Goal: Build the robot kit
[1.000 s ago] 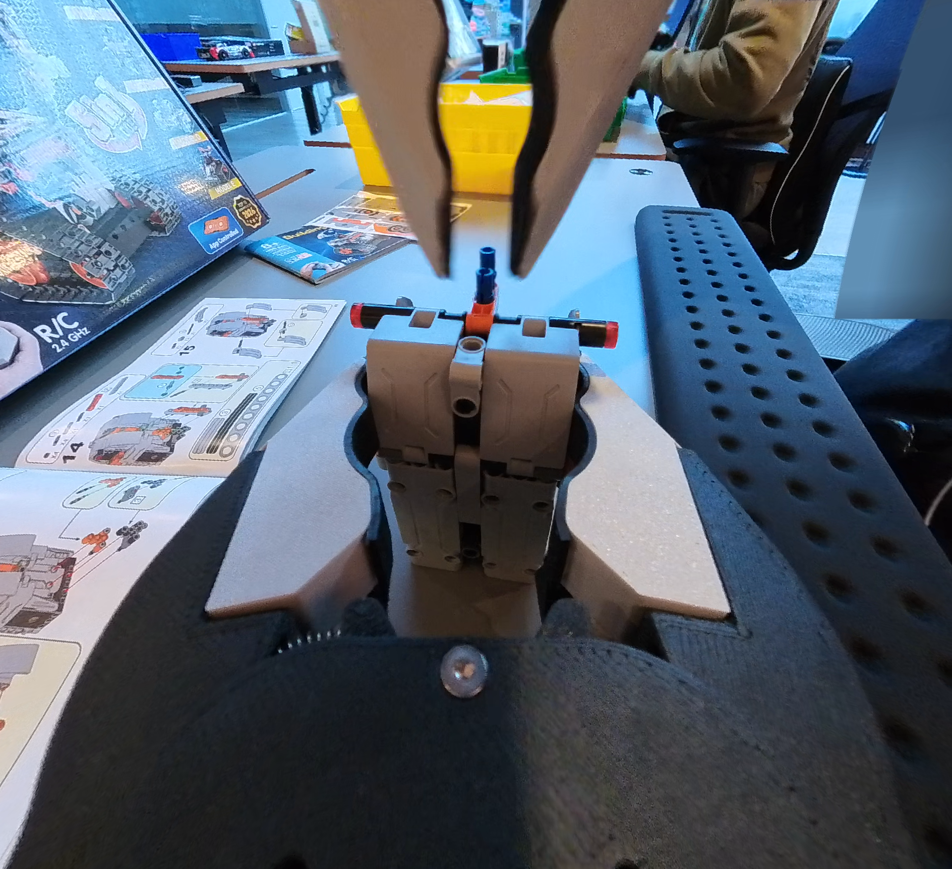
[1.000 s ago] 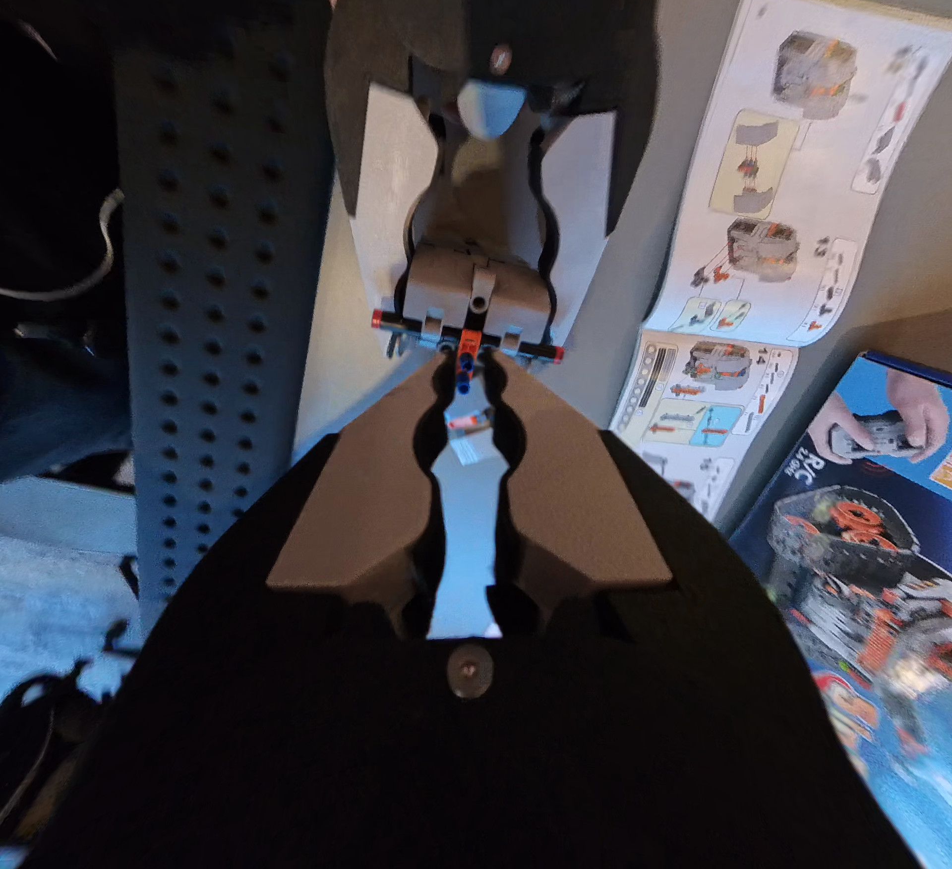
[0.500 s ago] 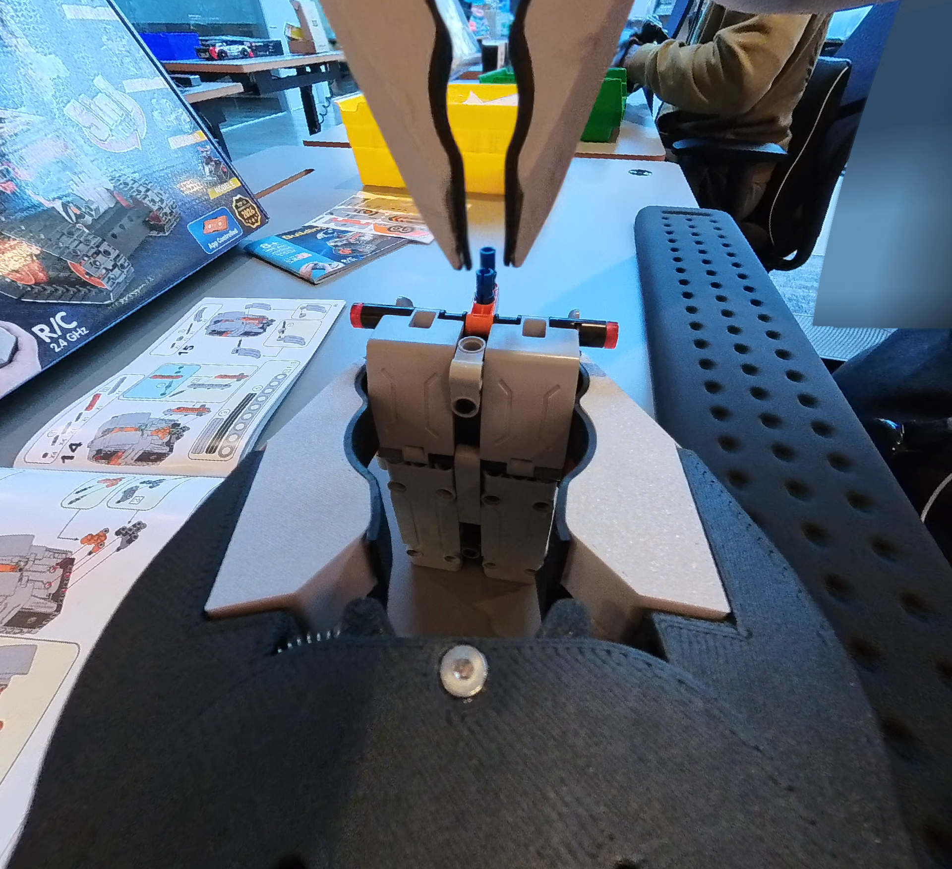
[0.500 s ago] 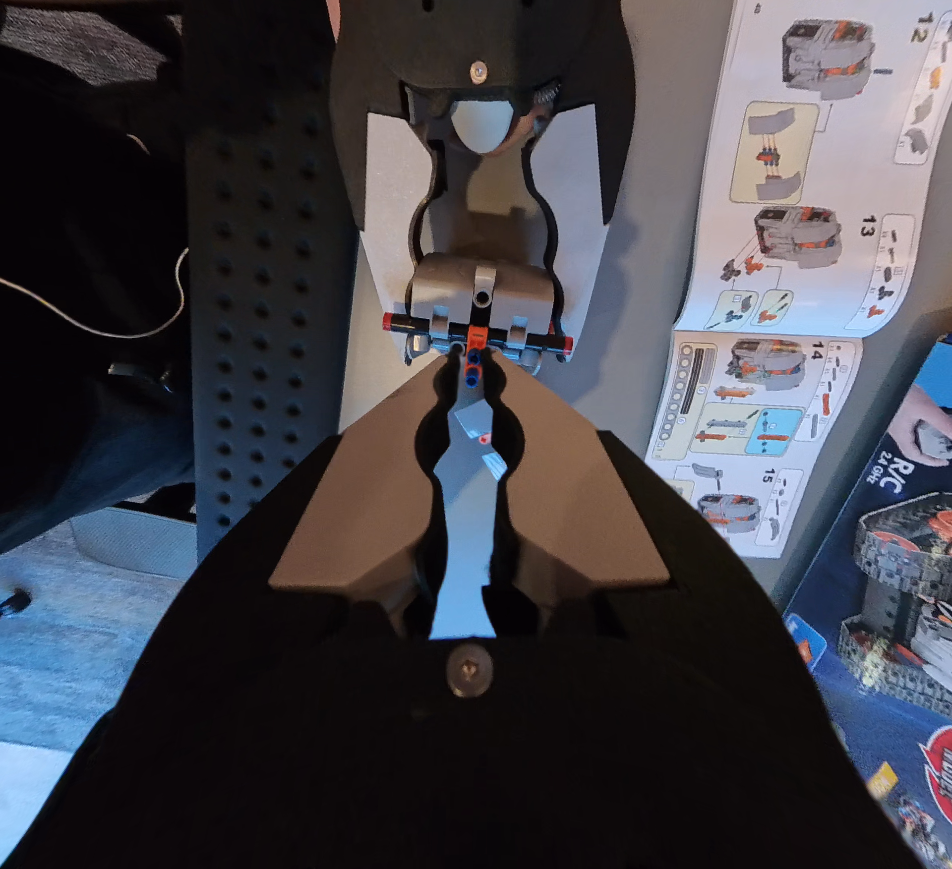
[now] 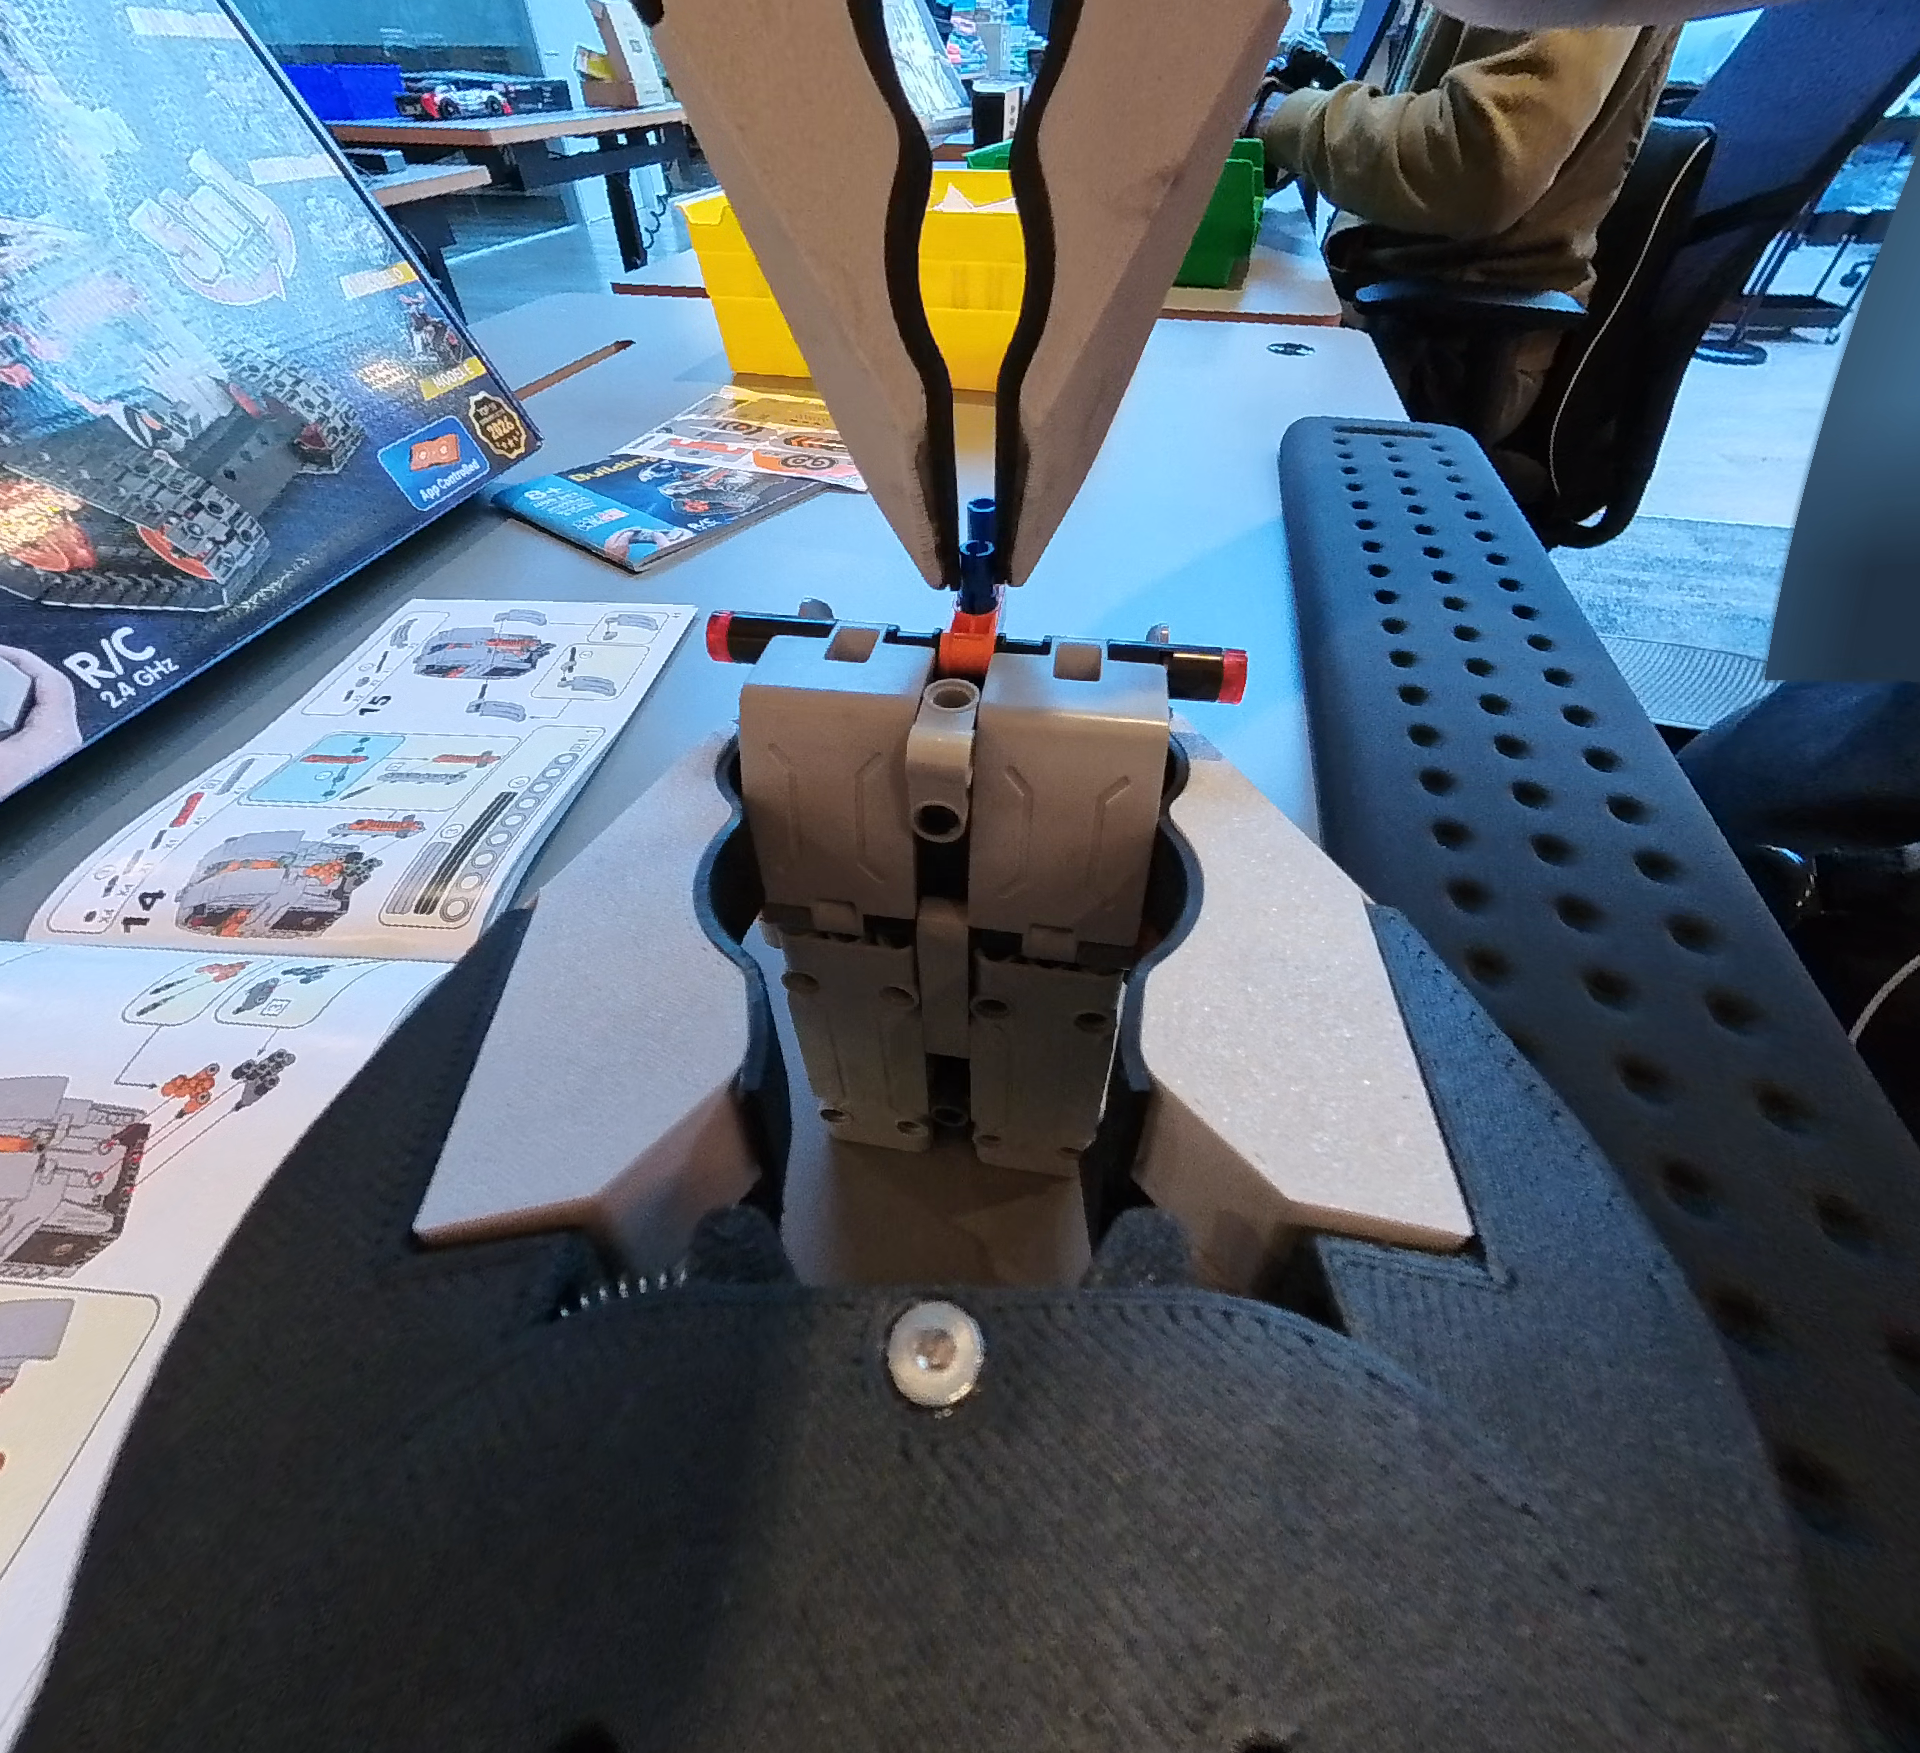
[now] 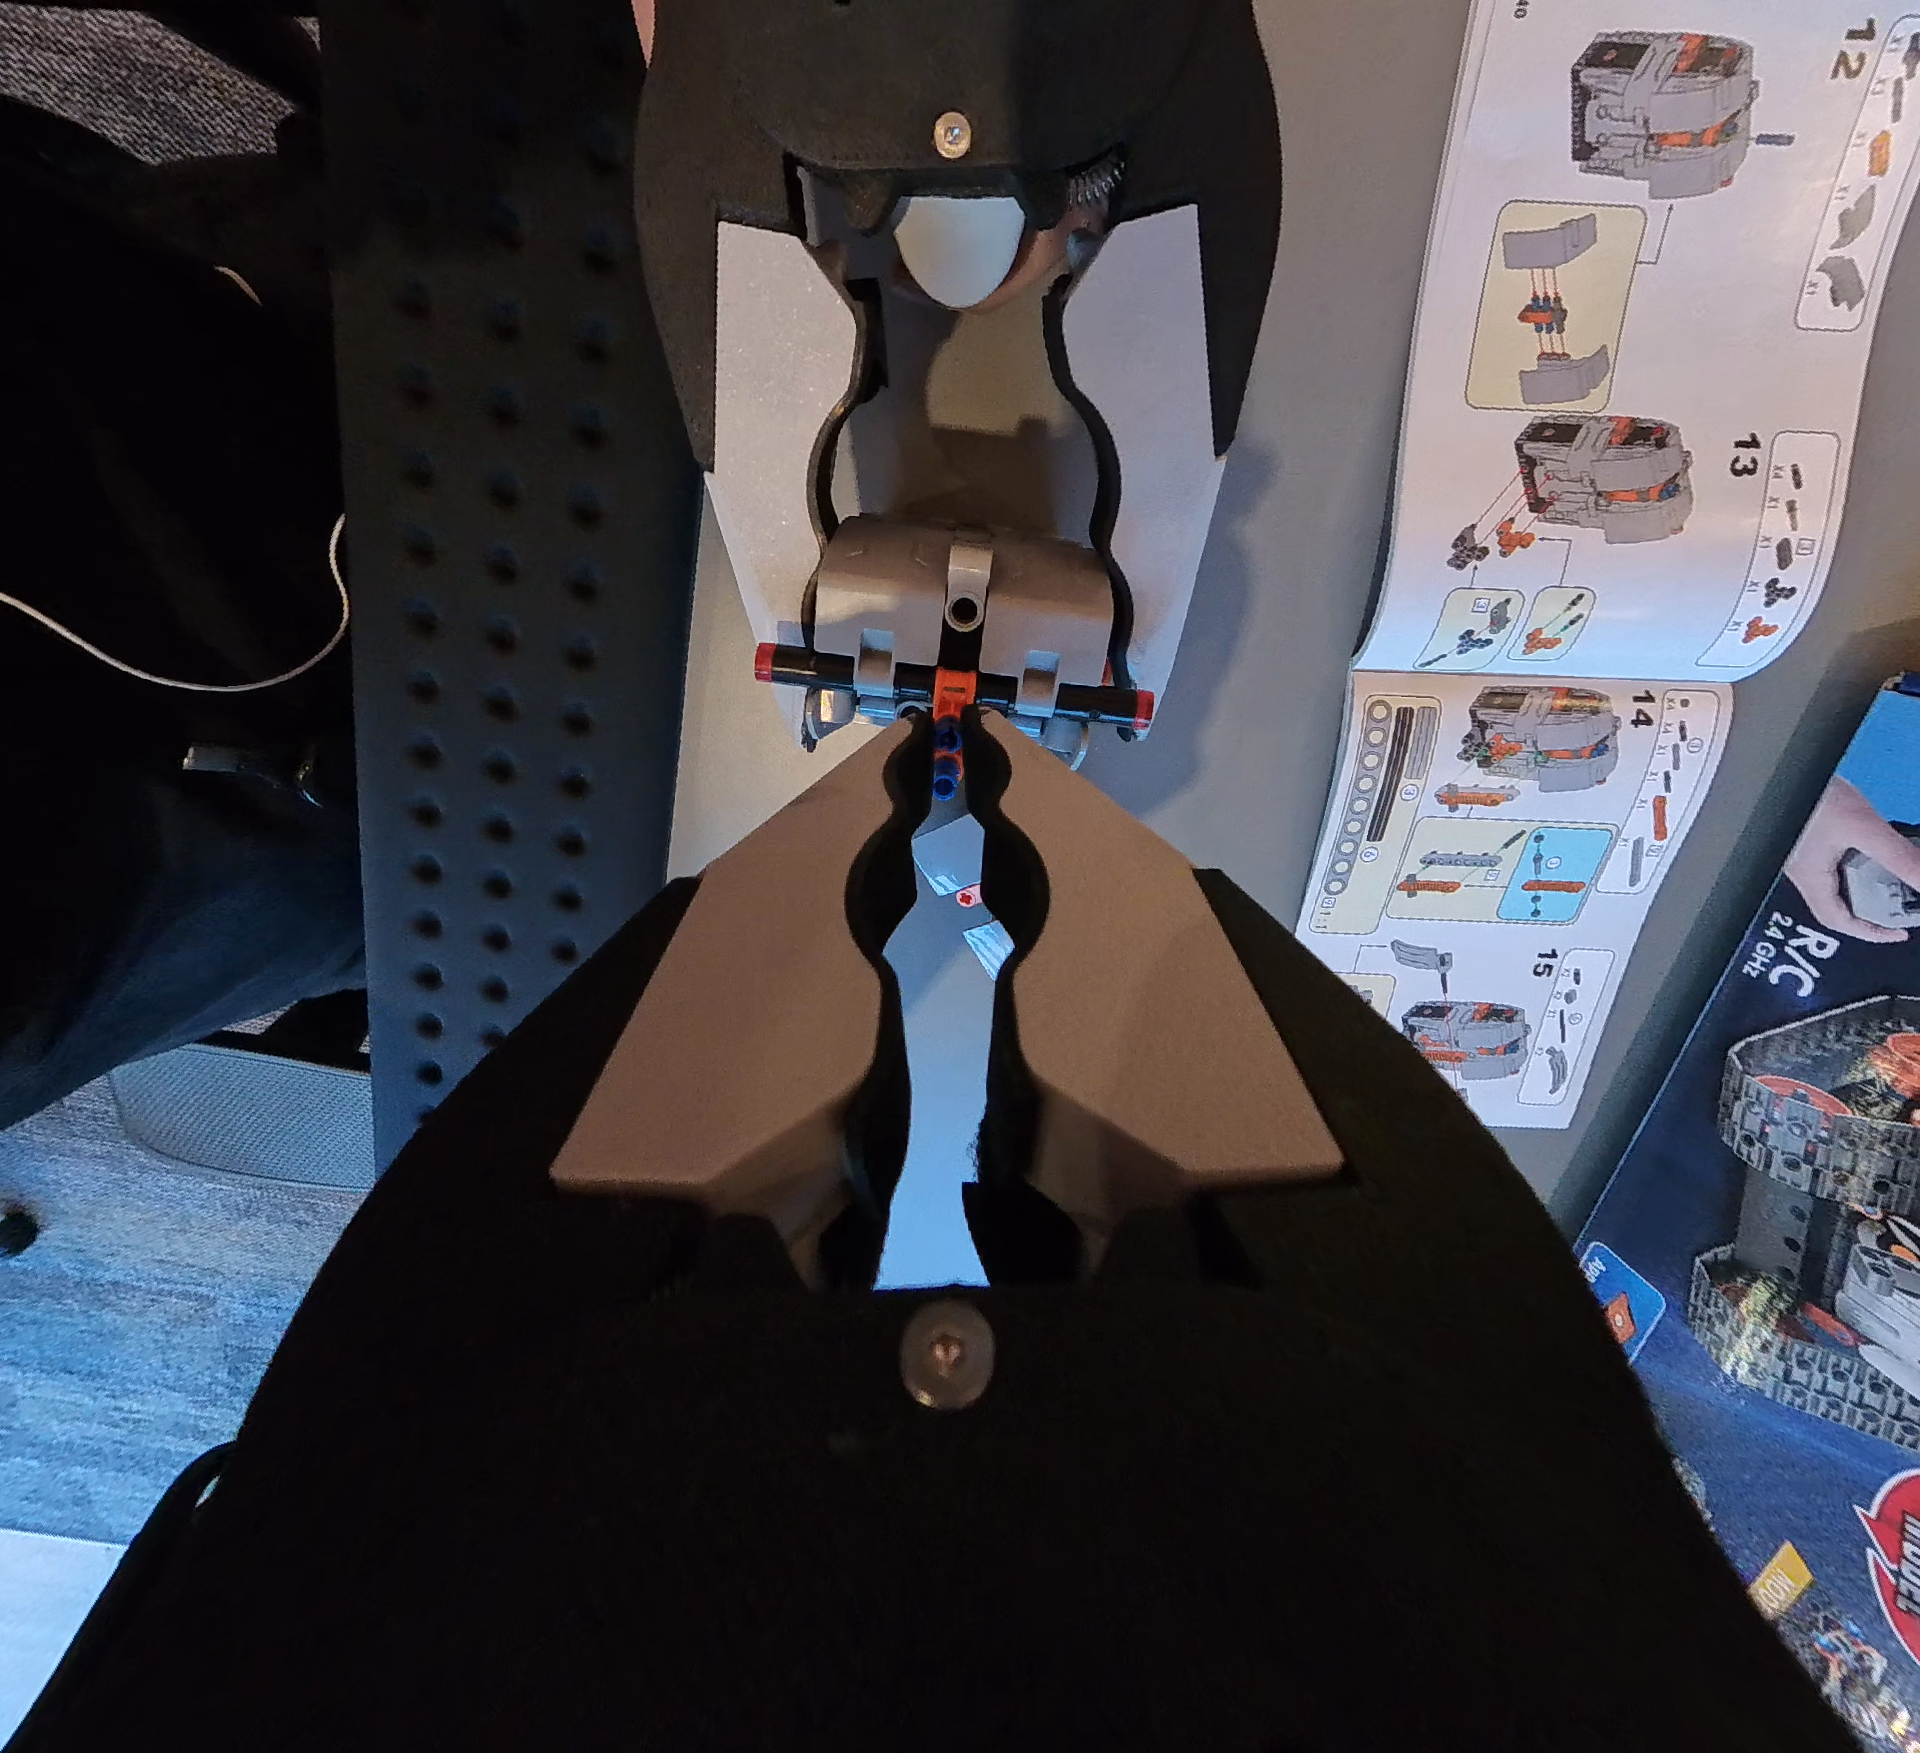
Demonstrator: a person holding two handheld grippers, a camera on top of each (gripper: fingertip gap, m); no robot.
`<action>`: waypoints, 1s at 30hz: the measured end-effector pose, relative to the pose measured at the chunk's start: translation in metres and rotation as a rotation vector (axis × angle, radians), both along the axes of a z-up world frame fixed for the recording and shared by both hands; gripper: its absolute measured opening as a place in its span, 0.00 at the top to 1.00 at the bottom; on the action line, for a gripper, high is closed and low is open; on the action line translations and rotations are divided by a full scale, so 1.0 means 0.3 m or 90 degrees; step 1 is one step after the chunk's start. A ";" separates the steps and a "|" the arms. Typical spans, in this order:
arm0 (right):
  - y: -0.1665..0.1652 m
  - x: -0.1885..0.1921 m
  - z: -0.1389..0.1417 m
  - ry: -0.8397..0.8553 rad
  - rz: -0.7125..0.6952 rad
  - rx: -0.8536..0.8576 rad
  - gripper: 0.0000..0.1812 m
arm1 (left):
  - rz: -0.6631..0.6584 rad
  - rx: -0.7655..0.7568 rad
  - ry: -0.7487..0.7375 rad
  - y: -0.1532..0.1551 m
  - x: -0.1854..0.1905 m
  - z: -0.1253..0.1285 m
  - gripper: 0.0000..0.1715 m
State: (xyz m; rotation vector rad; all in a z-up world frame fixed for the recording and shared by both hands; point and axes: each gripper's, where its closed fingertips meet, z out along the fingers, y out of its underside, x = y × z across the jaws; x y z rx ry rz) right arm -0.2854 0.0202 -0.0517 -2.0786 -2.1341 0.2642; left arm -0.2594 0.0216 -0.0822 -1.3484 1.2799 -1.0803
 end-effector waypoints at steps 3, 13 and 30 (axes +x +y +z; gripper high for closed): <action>-0.001 0.004 -0.001 -0.005 0.003 0.003 0.98 | 0.000 0.002 0.000 -0.001 0.001 0.000 0.59; -0.007 0.025 -0.013 -0.070 0.066 0.035 0.99 | -0.004 0.003 0.003 -0.003 0.012 0.000 0.59; 0.019 0.006 0.030 -0.053 0.082 0.071 0.91 | 0.002 0.005 0.003 0.002 -0.002 -0.002 0.59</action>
